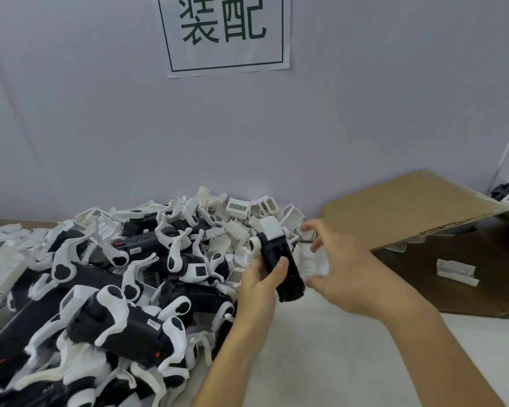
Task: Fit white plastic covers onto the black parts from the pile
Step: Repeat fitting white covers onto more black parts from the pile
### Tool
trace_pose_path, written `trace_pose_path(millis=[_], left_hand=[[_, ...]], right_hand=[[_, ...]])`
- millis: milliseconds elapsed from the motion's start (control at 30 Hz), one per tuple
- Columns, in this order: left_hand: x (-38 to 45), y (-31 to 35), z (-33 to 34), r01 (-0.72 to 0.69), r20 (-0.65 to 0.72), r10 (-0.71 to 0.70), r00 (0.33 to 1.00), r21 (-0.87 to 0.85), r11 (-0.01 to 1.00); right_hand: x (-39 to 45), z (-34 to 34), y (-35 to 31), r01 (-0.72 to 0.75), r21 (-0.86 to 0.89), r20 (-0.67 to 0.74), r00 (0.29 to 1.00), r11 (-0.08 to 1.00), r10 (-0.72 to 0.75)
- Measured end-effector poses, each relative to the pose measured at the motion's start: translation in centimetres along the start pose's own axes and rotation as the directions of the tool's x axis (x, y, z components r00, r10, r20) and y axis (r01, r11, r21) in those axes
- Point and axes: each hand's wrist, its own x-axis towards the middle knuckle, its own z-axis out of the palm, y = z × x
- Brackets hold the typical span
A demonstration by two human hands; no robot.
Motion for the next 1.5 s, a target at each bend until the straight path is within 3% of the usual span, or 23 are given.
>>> trace_pose_path(millis=[100, 200, 333, 733, 900, 1100, 1167, 1267, 1500], left_hand=[[0.0, -0.4, 0.0, 0.004, 0.051, -0.004, 0.999, 0.006, 1.000], [0.1, -0.5, 0.0, 0.026, 0.028, -0.025, 0.999, -0.051, 0.998], [0.2, -0.5, 0.2, 0.092, 0.013, -0.091, 0.996, -0.117, 0.989], [0.5, -0.8, 0.3, 0.094, 0.043, -0.090, 0.995, -0.127, 0.987], [0.0, -0.3, 0.1, 0.045, 0.071, -0.036, 0.997, -0.136, 0.990], [0.3, -0.4, -0.2, 0.015, 0.041, -0.011, 0.999, -0.091, 0.996], [0.3, -0.4, -0.3, 0.019, 0.044, -0.015, 0.999, -0.087, 0.996], [0.3, -0.6, 0.0, 0.003, 0.043, -0.001, 0.999, -0.041, 0.999], [0.2, -0.3, 0.0, -0.008, 0.040, 0.009, 0.999, -0.019, 1.000]], right_hand=[[0.3, 1.5, -0.8, 0.025, 0.227, -0.126, 0.992, 0.974, 0.004], [0.5, 2.6, -1.1, -0.041, 0.292, -0.194, 0.976, 0.955, 0.102], [0.5, 2.9, -1.1, -0.123, 0.263, -0.240, 0.952, 0.957, 0.189], [0.0, 3.5, -3.1, -0.128, 0.148, -0.282, 0.945, 0.981, 0.166], [0.0, 2.9, -3.1, -0.078, -0.116, -0.134, 0.989, 0.990, 0.062], [0.2, 2.1, -1.2, -0.116, 0.202, 0.032, 0.993, 0.973, 0.112], [0.1, 2.2, -0.6, -0.147, 0.348, 0.110, 0.987, 0.926, 0.115], [0.1, 3.3, -0.4, -0.232, 0.622, 0.182, 0.972, 0.748, 0.150], [0.4, 4.7, -0.2, -0.229, 0.902, 0.152, 0.962, 0.365, 0.227]])
